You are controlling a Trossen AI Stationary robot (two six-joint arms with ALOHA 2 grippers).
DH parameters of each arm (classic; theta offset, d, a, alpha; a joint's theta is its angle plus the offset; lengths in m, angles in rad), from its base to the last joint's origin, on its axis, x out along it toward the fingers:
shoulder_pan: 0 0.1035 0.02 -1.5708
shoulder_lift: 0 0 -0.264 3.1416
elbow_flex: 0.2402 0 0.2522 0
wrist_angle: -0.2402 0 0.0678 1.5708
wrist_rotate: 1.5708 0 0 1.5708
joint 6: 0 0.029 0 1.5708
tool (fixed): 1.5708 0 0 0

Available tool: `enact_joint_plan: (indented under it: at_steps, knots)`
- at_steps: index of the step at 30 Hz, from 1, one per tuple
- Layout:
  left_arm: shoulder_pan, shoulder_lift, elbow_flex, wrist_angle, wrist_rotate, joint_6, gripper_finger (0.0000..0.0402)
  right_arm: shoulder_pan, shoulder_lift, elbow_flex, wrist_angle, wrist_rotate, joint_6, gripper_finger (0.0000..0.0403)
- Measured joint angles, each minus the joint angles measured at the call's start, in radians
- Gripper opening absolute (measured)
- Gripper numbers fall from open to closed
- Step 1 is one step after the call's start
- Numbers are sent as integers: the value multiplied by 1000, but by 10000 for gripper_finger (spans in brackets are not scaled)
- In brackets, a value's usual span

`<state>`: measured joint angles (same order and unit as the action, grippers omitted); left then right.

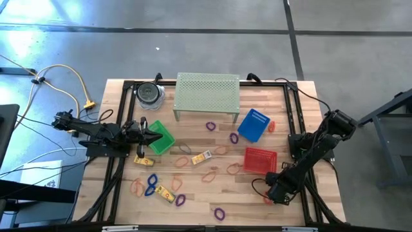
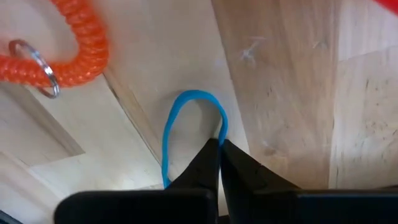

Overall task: Pick & Place Office Desk Supplies
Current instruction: Put the blue rubberband into the red basket

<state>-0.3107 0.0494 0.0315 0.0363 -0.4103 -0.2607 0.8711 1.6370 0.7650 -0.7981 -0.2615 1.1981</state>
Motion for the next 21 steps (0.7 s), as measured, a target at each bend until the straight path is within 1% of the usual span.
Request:
enact_joint_plan:
  at_steps: [5,8,12,14,15,17,21]
  knots:
    - [0,0,0,-2,0,-2,0,-13,-33,79,-148,51,8,2]
    - [0,0,0,-2,0,-2,0,-19,-58,144,-225,51,23,2]
    - [0,0,0,-3,0,-2,0,-33,-61,251,-357,63,28,2]
    - [0,0,0,-3,0,-2,0,-34,-61,307,-418,98,27,2]
    - [0,0,0,-4,0,-2,0,-35,-61,335,-443,123,22,2]
    - [0,0,0,-4,0,-2,0,-36,-62,384,-493,209,0,2]
    - [0,0,0,-5,0,-2,0,-36,-62,439,-535,445,-89,2]
